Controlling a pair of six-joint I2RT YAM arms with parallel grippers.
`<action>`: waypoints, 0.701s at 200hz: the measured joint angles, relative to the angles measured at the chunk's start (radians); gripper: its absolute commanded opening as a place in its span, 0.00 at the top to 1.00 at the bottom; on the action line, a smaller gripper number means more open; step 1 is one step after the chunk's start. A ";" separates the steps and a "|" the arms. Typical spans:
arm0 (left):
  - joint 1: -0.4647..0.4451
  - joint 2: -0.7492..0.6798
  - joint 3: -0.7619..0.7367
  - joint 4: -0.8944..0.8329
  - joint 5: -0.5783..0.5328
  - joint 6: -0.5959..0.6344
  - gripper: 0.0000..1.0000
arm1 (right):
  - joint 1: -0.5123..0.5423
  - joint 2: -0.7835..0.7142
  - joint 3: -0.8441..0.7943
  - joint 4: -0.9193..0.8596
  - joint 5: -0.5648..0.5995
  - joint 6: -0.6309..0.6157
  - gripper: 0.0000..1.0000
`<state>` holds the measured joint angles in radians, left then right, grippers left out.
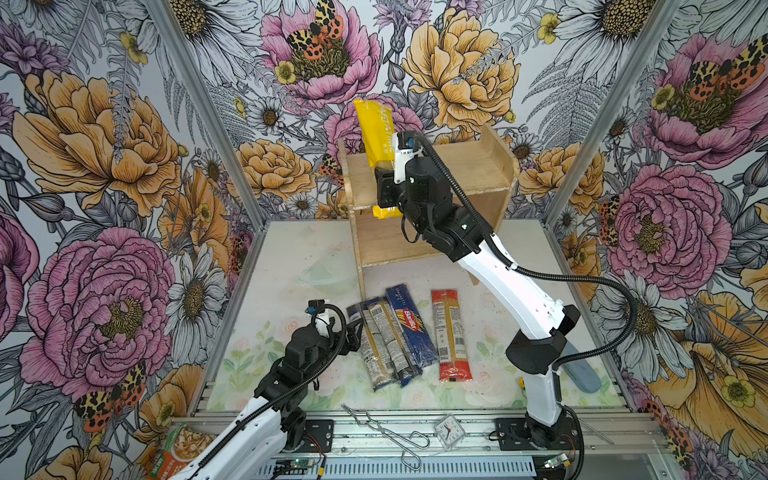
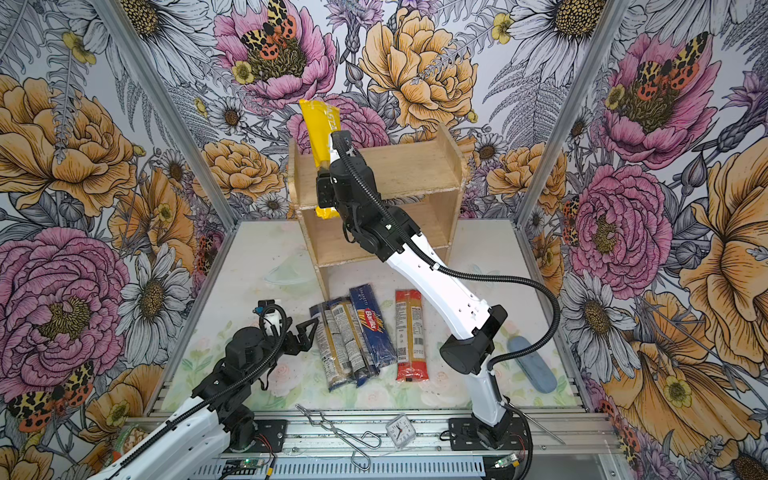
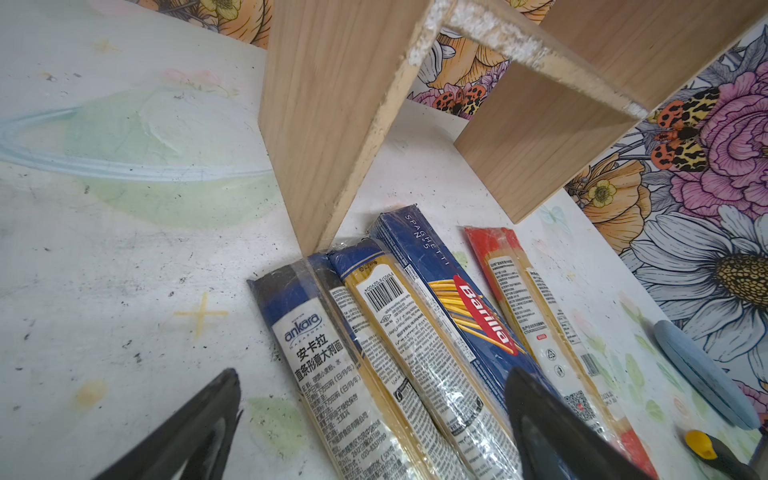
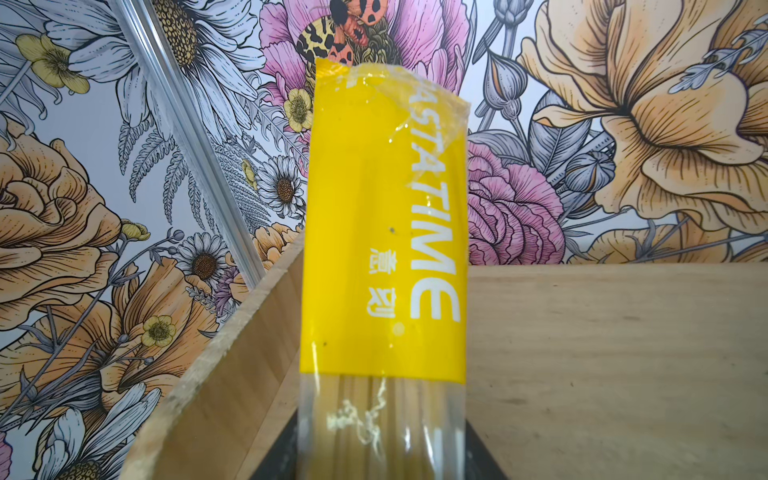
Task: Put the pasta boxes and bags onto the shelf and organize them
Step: 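Carry the upright yellow bag onto the upper shelf corner with the right gripper, then lower the yellow bag onto the upper shelf and open the right gripper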
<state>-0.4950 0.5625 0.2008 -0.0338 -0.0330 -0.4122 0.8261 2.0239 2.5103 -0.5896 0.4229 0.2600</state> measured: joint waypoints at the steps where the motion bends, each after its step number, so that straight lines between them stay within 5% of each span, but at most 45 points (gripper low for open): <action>1: 0.000 0.000 0.000 0.000 0.000 0.000 0.01 | 0.000 0.000 0.000 0.000 0.000 0.000 0.54; 140: 0.000 0.000 0.000 0.000 0.000 0.000 0.01 | -0.003 -0.001 -0.002 0.042 0.019 -0.024 0.49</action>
<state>-0.4950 0.5625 0.2008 -0.0338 -0.0330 -0.4122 0.8234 2.0232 2.5080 -0.5476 0.4416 0.2363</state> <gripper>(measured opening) 0.987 0.509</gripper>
